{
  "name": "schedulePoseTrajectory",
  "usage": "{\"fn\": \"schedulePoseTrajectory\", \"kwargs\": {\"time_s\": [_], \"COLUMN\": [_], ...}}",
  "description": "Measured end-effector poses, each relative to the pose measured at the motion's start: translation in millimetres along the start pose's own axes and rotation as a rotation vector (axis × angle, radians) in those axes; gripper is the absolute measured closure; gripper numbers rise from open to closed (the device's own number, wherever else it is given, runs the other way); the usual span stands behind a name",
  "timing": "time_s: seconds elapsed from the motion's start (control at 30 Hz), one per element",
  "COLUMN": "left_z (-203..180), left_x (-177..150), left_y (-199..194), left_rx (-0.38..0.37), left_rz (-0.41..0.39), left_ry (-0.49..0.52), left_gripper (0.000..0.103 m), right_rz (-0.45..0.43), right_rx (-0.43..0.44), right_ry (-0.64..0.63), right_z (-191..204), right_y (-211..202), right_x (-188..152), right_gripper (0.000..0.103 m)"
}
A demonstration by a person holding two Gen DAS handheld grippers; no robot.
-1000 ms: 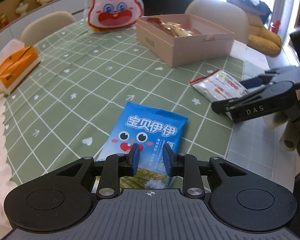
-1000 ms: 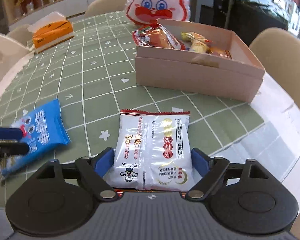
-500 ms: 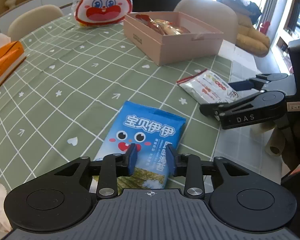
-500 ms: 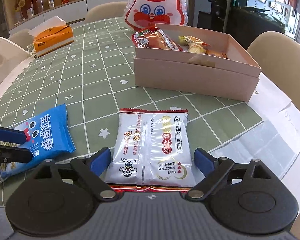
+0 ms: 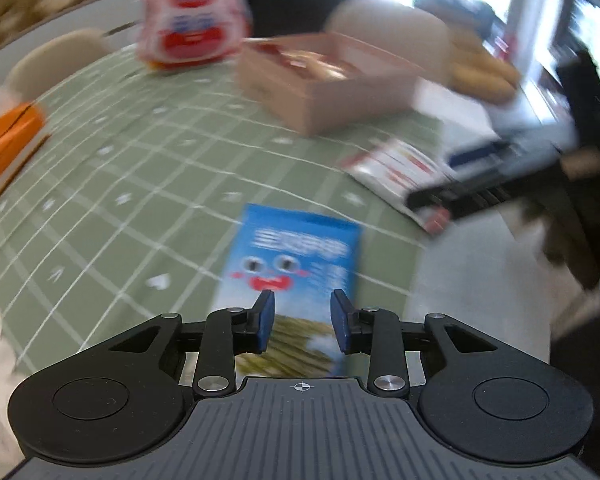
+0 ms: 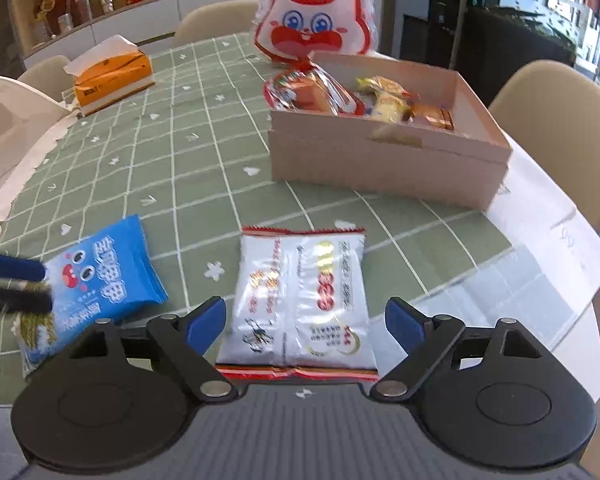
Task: Organize snacks
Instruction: 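Grasp the blue seaweed bag with the left gripper while the right gripper grasps the white packet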
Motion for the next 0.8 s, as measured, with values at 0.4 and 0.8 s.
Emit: {"fn": "schedulePoseTrajectory", "kwargs": {"time_s": [0.4, 0.8], "left_z": [-30, 20], "left_x": [-6, 7], "left_y": [17, 32], "left_rx": [-0.053, 0.017], "left_rz": [0.079, 0.004], "left_ry": [0.17, -0.028], "left_gripper": [0.022, 0.021], "right_rz": [0.0, -0.008], "right_rx": [0.015, -0.014], "right_ry": [0.061, -0.009], "right_z": [-8, -1], "right_y": [1, 3], "right_x": [-14, -19], "right_gripper": [0.014, 0.013]}}
Point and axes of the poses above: each gripper's, at about its wrist camera, not at the fingertips, and y roughly the way its jaws point, z to its left, x to its top, the point moved 6 cm from there along y, roughly the way its jaws point, and after that the axes turned 3 degrees about x, right-handed, at the moved point
